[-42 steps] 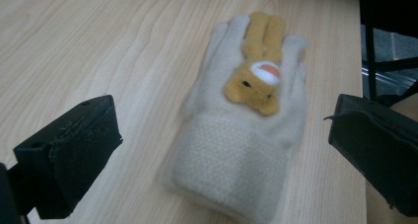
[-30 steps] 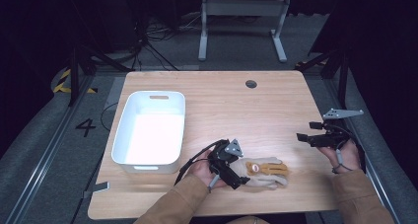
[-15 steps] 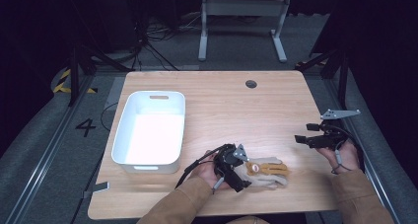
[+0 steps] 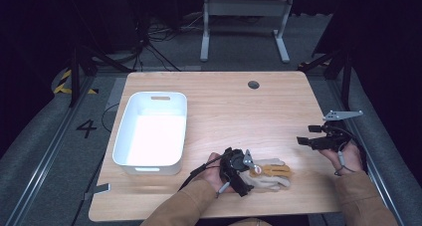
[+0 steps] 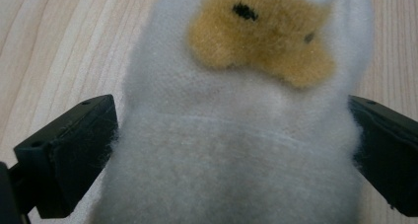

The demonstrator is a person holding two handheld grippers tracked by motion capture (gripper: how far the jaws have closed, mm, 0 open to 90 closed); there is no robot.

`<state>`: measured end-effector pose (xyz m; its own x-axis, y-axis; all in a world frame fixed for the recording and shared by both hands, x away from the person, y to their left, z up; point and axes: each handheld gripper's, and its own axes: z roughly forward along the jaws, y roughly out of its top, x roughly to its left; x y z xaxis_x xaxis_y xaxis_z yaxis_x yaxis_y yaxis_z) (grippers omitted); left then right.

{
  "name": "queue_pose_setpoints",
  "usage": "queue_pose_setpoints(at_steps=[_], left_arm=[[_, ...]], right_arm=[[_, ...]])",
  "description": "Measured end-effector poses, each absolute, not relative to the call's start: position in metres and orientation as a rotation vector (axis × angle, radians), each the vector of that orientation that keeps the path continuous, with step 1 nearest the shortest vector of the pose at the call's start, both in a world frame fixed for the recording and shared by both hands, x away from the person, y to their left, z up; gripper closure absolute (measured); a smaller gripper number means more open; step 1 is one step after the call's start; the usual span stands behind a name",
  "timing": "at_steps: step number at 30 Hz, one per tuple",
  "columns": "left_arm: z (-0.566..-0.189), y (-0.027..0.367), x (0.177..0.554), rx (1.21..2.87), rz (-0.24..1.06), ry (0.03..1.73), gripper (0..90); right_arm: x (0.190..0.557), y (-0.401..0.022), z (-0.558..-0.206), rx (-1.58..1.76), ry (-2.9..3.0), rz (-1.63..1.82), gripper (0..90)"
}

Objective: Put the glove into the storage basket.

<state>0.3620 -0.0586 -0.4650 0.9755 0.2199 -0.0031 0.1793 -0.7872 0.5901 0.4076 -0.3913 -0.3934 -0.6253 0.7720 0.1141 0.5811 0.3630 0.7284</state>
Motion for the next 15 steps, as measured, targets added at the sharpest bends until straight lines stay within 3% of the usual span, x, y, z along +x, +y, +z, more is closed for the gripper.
queue_pose_setpoints(at_steps=[7, 11, 15], left_arm=[[-0.46, -0.063, 0.362, 2.54, 0.073, 0.273, 3.2], [-0.456, -0.065, 0.361, 2.556, 0.08, 0.295, 12.7], [-0.448, -0.065, 0.361, 2.581, 0.095, 0.34, 30.0]], right_arm=[[0.408, -0.391, -0.394, 1.208, 2.395, 1.162, 19.5], [0.408, -0.389, -0.395, 1.2, 2.407, 1.157, 19.5], [0.408, -0.387, -0.395, 1.197, 2.421, 1.154, 19.7]])
